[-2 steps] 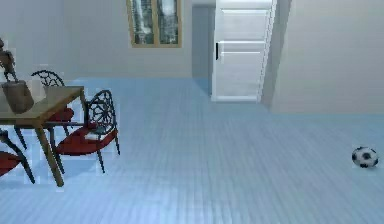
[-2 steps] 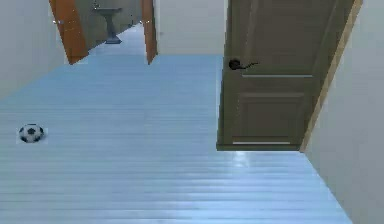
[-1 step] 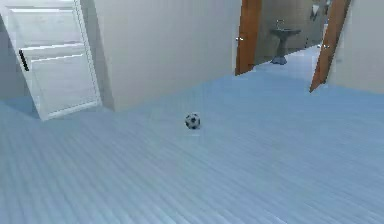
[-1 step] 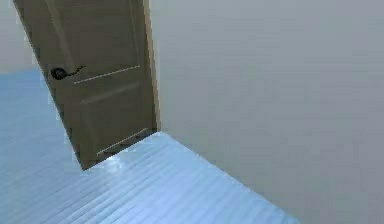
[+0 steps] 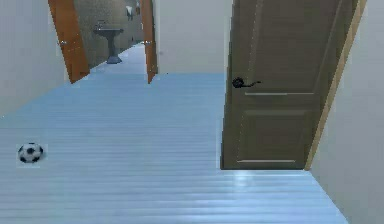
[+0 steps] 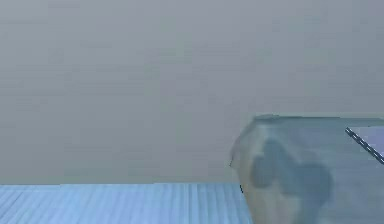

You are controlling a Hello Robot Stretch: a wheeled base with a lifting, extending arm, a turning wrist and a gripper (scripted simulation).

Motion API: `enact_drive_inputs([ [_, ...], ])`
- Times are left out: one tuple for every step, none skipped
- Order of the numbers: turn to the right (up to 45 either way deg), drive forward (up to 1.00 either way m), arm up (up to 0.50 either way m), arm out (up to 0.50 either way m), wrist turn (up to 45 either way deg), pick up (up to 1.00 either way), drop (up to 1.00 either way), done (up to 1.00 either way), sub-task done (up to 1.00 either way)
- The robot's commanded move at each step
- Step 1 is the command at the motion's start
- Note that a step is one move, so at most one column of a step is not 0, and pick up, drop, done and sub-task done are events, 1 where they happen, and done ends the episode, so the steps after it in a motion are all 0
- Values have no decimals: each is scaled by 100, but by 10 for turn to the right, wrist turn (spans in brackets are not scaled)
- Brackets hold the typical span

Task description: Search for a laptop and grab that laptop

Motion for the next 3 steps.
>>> enact_drive_inputs([
  [60,0,0,0,0,0,0,0,0],
  [0,20,0,0,0,0,0,0,0],
  [450,0,0,0,0,0,0,0,0],
])
